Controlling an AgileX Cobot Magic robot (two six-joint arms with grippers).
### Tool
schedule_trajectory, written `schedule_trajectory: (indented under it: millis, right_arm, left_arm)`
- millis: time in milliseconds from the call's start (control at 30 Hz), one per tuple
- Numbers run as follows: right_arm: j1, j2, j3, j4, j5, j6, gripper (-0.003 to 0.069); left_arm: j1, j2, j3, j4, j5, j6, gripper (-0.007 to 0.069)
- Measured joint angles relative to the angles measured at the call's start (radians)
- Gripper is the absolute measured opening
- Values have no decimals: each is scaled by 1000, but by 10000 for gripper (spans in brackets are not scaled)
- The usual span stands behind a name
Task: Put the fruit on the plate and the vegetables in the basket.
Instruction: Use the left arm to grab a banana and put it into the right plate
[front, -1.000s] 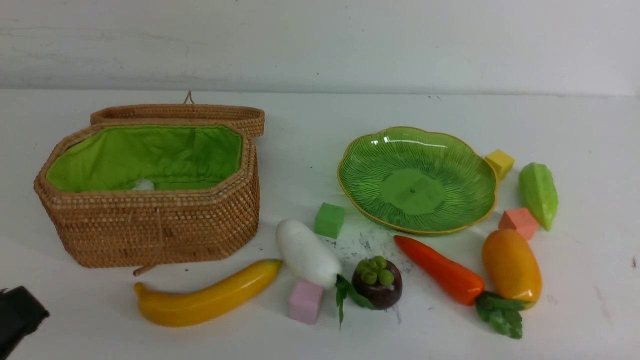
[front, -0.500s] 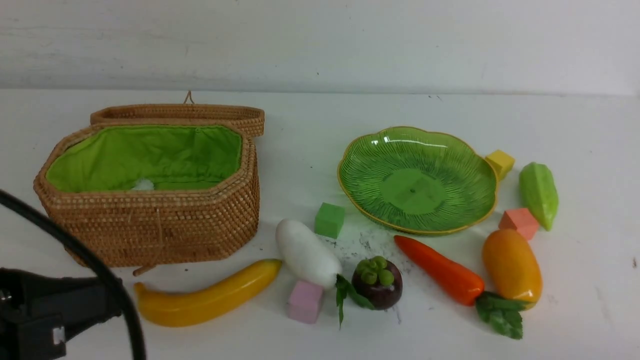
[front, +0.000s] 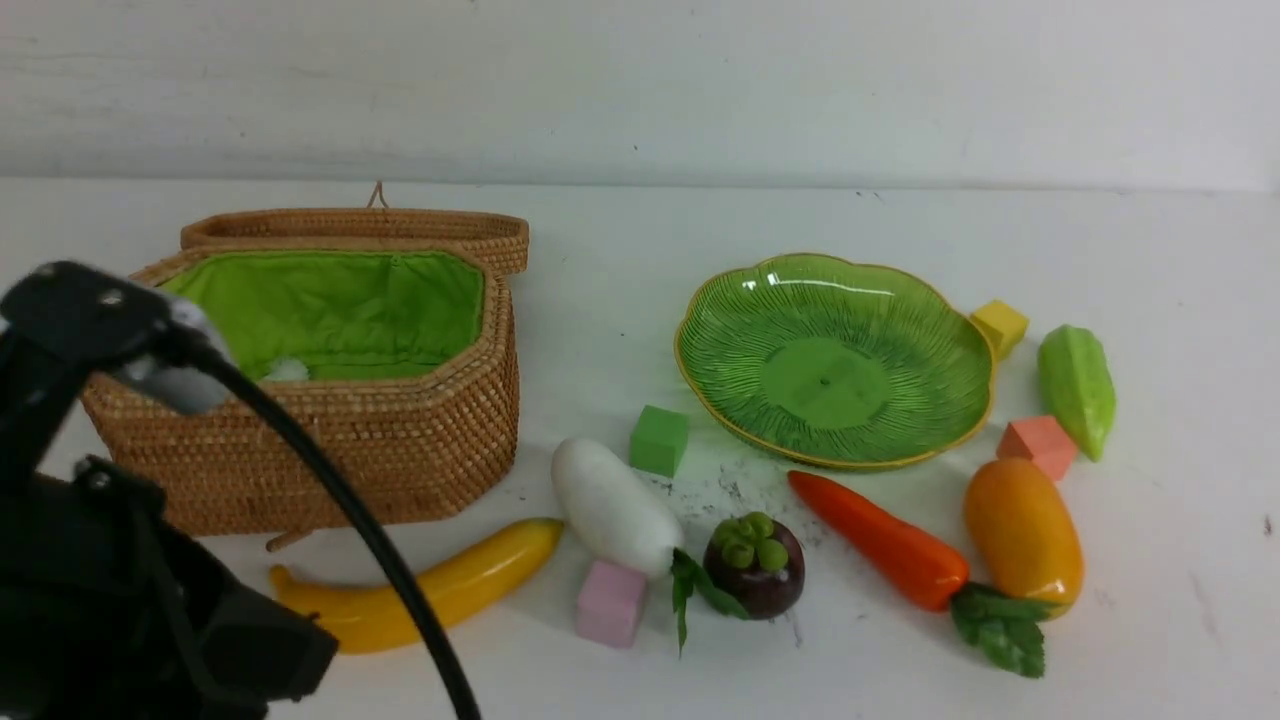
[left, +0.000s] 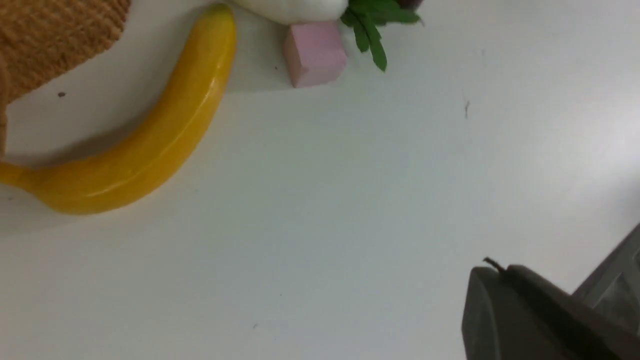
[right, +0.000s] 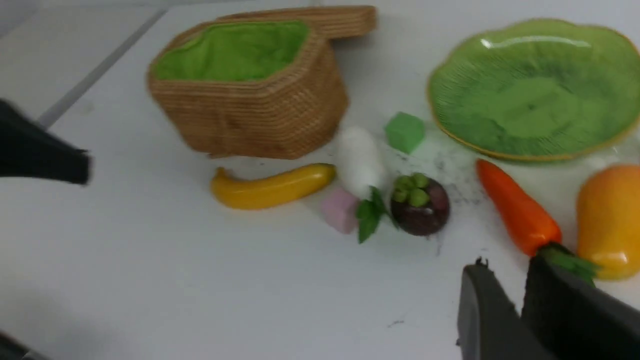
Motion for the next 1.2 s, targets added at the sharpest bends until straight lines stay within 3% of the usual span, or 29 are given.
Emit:
schedule_trajectory:
  millis: [67,167,367,633,833,867,1033,1200]
  right_arm:
    - [87,50,-116,-8,63,-7,136]
    - [172,83,-197,-14,151,-9,142]
    - [242,88,-254,-70,235,-10,150]
    - [245,88,-255,-218,247,-11,154]
    - [253,88,-255,-225,247,-11,160]
    - [253,88,-255,-225,247,-11,160]
    - [253,88,-255,-224,247,-11,160]
    - [253,88,-255,-220,247,-11,165]
  left_arm:
    - [-99,34,-21,74,12,-12,-13]
    - [-138,73,-26,110,13,-10,-13]
    - [-90,193,-27,109,-17,79,-13]
    - [-58,380,-27,143,-252,371,-2]
    - [-58,514,-27,196,-390,425,162]
    - [-58,559,-27,231,-416,426,248]
    - [-58,659,-28,312,-483,427,420]
    - [-58,726,-29,386,-569,427,456]
